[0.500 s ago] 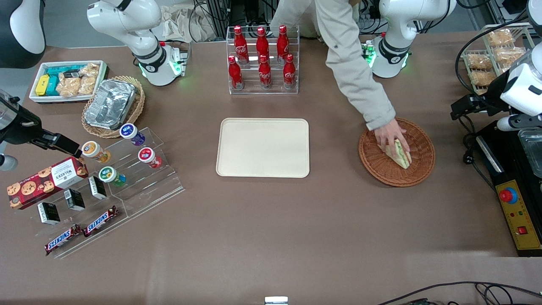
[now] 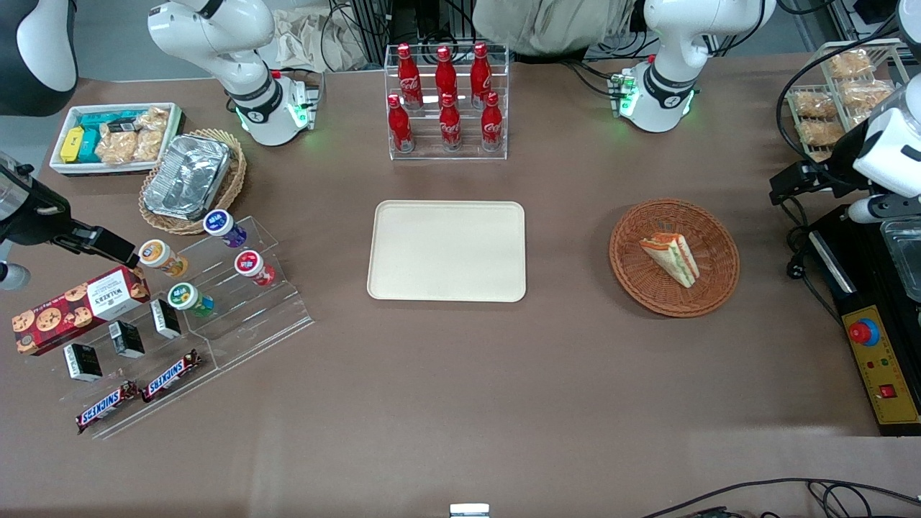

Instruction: Place sandwich from basket to tray

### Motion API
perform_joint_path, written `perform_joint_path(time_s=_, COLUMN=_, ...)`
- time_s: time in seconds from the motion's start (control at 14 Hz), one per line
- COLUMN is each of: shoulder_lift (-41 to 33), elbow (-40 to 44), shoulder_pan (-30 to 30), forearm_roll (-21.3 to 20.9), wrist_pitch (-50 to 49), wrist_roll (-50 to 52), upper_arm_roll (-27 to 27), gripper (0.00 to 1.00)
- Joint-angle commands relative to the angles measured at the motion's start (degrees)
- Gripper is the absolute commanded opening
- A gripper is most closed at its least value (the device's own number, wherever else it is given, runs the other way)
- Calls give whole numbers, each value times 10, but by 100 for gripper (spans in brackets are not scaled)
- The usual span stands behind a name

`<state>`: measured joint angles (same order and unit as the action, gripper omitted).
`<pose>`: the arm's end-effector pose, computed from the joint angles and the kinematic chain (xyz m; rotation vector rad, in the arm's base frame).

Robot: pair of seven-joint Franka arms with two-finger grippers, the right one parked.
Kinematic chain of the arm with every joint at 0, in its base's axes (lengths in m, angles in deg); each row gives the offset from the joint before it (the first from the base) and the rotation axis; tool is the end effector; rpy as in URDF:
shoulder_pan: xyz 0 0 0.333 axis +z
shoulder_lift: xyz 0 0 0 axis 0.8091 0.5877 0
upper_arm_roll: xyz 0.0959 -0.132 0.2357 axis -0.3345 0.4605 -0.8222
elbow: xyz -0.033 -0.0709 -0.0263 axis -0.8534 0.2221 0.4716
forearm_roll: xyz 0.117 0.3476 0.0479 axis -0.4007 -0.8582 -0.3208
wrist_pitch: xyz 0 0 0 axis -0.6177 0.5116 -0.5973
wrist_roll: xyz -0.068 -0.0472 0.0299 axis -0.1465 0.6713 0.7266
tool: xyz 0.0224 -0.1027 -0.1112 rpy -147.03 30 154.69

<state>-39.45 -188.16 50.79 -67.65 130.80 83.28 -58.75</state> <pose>0.5002 -0.0064 0.5266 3.1121 0.1784 -0.1148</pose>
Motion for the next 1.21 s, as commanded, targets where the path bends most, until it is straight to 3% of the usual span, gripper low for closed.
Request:
perform_joint_path(time_s=0.0, shoulder_lift=-19, elbow=-20, shoulder_pan=30, forearm_roll=39, wrist_pitch=-4, wrist_roll=-5, upper_arm_roll=-5, gripper=99)
perform_joint_path(time_s=0.21, shoulder_lift=-5, elbow=-25, shoulder_pan=9, forearm_roll=-5, wrist_pitch=-5, wrist_roll=18, upper_arm_roll=-1, gripper=99)
perform_joint_path(time_s=0.36, shoulder_lift=-3, elbow=-50, shoulder_pan=-23, forearm_roll=-41, wrist_pitch=6, wrist_roll=133, upper_arm_roll=0, gripper=99)
perform_joint_path(time_s=0.64, shoulder_lift=-10, elbow=-127, shoulder_pan=-37, forearm_roll=-38, wrist_pitch=53, wrist_roll=210, upper_arm_roll=4, gripper=99)
perform_joint_path(time_s=1.0, shoulder_lift=-53, elbow=-344, shoulder_pan=-36, forearm_roll=-45, wrist_pitch=282, wrist_roll=320, upper_arm_roll=4, gripper=98)
perform_joint_path(time_s=1.14, shoulder_lift=-55, elbow=-391, shoulder_pan=-36, forearm_roll=-44, wrist_pitch=352, wrist_roll=362, upper_arm_roll=5, gripper=98)
